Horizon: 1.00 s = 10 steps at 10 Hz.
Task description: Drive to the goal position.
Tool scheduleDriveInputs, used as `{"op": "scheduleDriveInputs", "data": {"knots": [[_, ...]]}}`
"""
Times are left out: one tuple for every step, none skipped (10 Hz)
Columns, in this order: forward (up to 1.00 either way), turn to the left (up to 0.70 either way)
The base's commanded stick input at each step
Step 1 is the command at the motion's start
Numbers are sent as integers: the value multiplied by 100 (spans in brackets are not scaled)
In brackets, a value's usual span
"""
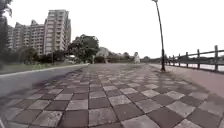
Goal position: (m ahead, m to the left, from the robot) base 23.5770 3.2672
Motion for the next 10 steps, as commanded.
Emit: {"op": "scheduleDriveInputs", "data": {"knots": [[100,0],[100,0],[100,0],[100,0],[100,0],[100,0],[100,0],[100,0],[100,0],[100,0]]}}
